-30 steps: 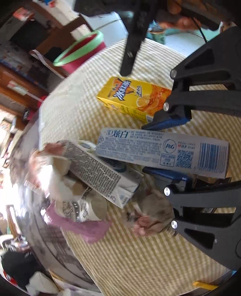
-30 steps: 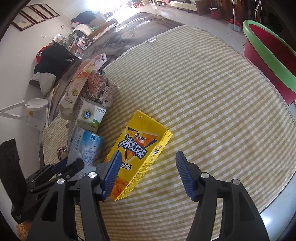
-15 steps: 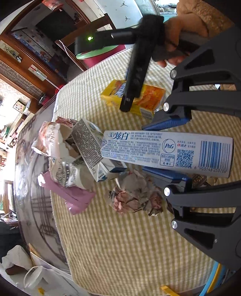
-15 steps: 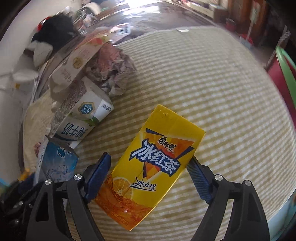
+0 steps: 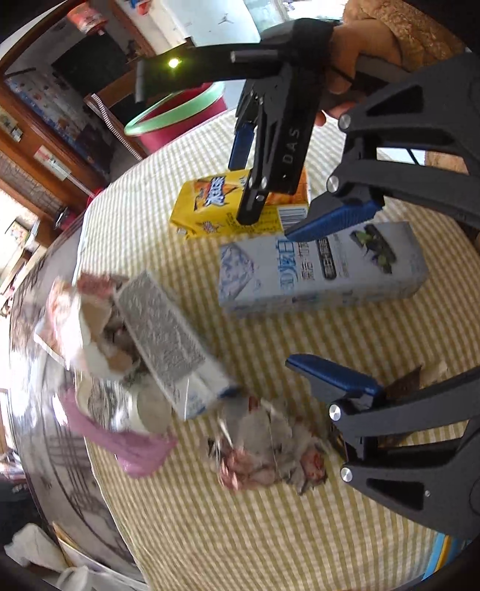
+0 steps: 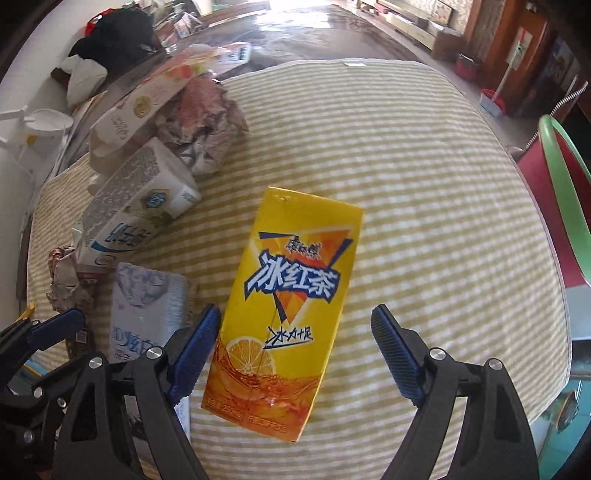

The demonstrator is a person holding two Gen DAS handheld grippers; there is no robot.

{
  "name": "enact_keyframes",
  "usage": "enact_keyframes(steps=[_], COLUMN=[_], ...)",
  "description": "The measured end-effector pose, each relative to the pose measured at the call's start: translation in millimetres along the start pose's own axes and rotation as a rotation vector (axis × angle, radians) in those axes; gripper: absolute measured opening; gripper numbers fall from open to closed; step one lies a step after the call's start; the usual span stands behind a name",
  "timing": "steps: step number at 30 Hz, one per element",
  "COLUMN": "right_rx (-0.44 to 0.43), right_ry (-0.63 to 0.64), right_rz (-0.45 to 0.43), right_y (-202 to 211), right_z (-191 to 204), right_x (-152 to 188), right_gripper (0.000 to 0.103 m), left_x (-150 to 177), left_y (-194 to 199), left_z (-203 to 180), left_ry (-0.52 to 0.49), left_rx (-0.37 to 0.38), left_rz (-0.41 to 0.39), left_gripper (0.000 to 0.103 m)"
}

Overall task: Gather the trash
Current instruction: 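Lift the iced-tea carton with the right tool while the left tool lifts the white toothpaste box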

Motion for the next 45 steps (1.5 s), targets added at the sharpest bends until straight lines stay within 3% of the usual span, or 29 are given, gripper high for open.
enact_keyframes(steps=[2,3,8,15,19,26,31,38,45], right_rx=[-0.008,-0.011,-0.055,-0.102,-0.104,-0.119,-0.14,-0.209,-0.263], right_ry=[0.003,-0.006,-0.079,-0.118,-0.099,-0.061,0.004,0.063,0.082], right_rz=[-0.005,-0.007,-0.048,-0.176,-0.234,-0.359,-0.423,-0.44,-0.433], right_y=[4,6,22,65,82,115,135,148,155], right_z=[-5,-9,-32,-50,-39,-38,-48,-85,-133], right_x=[2,2,-2,-12,-27,-47,-61,-75,-83], right_gripper=[0.061,0.059,0.058,0.058,0.058,0.058,0.059,0.059,0.059], left_x=[2,3,9,15,16,-18,-48,-88,-123], left_y=[-4,-6,-24,-50,-57,-18,15,43,49], left_z=[-9,-11,-27,-31,-27,-37,-56,-93,-130], left_ry=[-0.022,-0.029,-0.066,-0.07,-0.027,0.019,0.037,0.084,0.132], left_rx=[0.008,0.011,0.004,-0.027,-0.041,-0.052,-0.102,-0.194,-0.218], left_rz=[0.014,0.02,0.063,0.122,0.124,-0.048,-0.197,-0.342,-0.423], left_gripper=[0.062,0.062,0.062,0.063,0.046,0.045,0.045,0.045,0.045])
Point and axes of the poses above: each gripper's, at about its wrist camera, not at the fingertips, and y roughly against the way its jaws point, z to its left, x to its underside, the point moved 10 cm from there along -y, roughly the way its jaws point, and after that the axes turned 2 degrees about -y, right-handed, at the moved point
